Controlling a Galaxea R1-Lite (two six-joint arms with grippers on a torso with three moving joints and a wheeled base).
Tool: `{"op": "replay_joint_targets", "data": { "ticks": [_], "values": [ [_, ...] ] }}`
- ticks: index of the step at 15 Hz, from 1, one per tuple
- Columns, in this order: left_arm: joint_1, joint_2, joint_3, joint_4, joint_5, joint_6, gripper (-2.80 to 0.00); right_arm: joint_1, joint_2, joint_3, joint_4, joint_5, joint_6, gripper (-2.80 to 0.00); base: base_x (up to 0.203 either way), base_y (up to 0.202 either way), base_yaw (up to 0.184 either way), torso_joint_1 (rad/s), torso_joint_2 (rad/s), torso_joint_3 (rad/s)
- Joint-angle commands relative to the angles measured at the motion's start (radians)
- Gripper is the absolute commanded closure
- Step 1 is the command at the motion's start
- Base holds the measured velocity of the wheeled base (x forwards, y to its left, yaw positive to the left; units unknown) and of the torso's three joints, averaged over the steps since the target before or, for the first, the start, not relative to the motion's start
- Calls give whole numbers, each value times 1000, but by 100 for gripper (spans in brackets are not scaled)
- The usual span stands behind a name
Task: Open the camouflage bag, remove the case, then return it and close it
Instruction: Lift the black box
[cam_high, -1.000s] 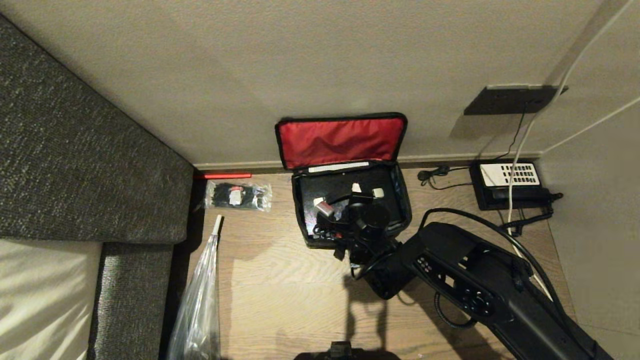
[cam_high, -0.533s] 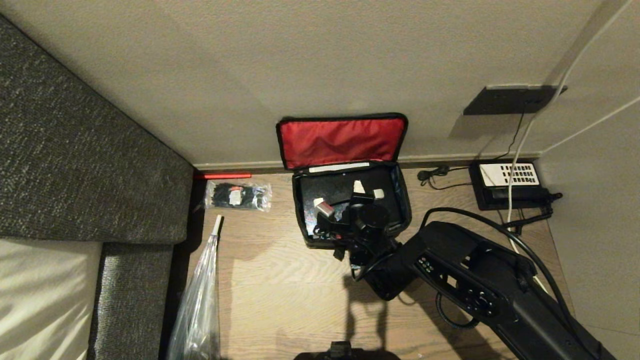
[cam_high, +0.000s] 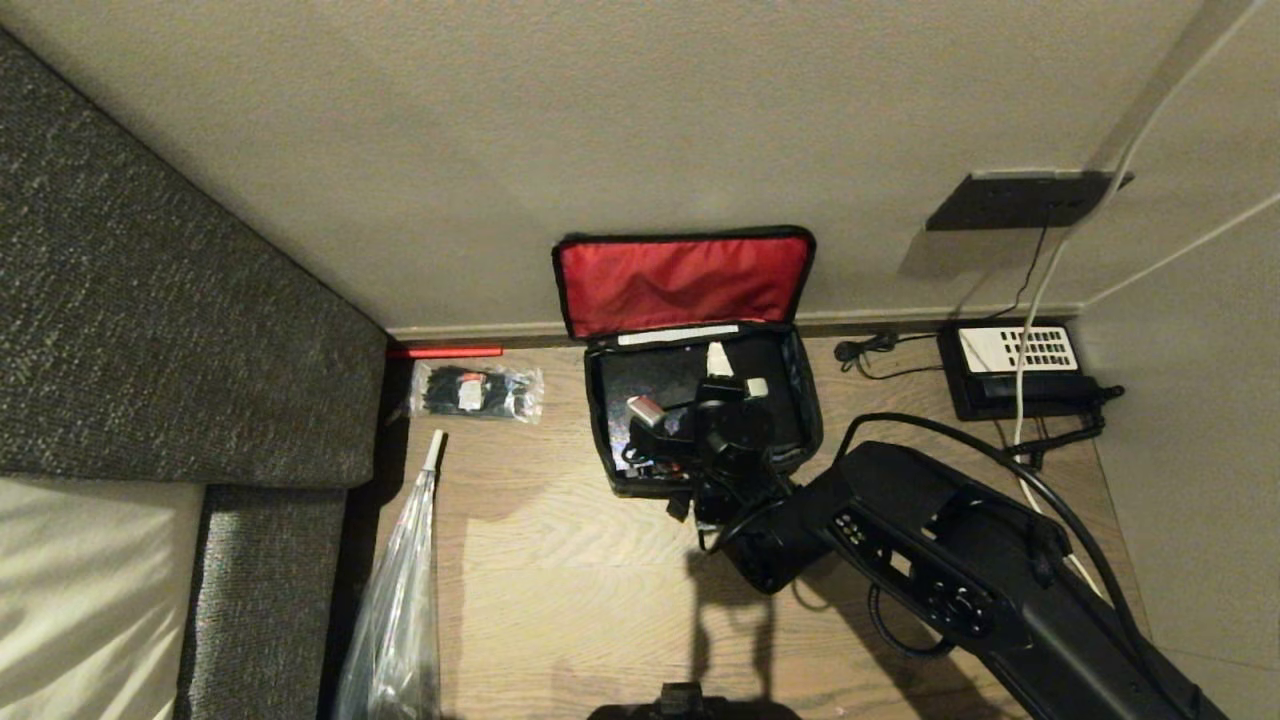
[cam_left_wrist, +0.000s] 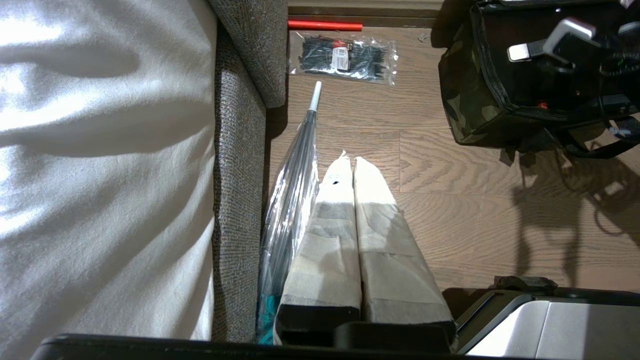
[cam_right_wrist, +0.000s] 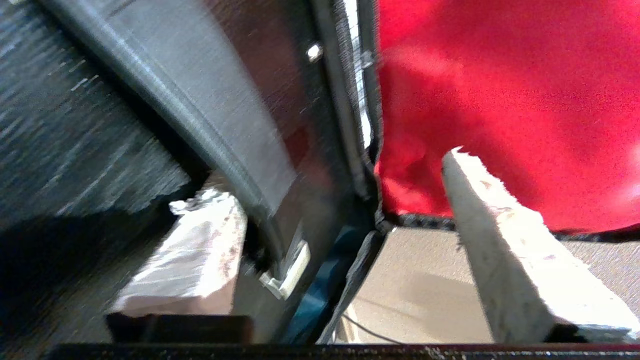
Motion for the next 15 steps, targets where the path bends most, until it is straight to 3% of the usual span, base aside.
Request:
{"op": "replay_joint_targets", "data": {
  "ticks": [1, 10, 11, 15],
  "values": [
    [0, -2, 3, 0, 1, 0, 0, -9, 15, -50, 14, -3, -13, -280, 0, 0, 0, 0, 0, 0],
    [0, -2, 3, 0, 1, 0, 0, -22, 30, -88, 25, 6, -15, -280, 0, 0, 0, 0, 0, 0],
    [0, -2, 3, 0, 1, 0, 0, -22, 32, -88, 24, 7, -13, 0, 0, 0, 0, 0, 0, 0],
    [0, -3, 3, 0, 1, 0, 0, -22, 35, -90, 17, 10, -10, 0, 0, 0, 0, 0, 0, 0]
  ]
}}
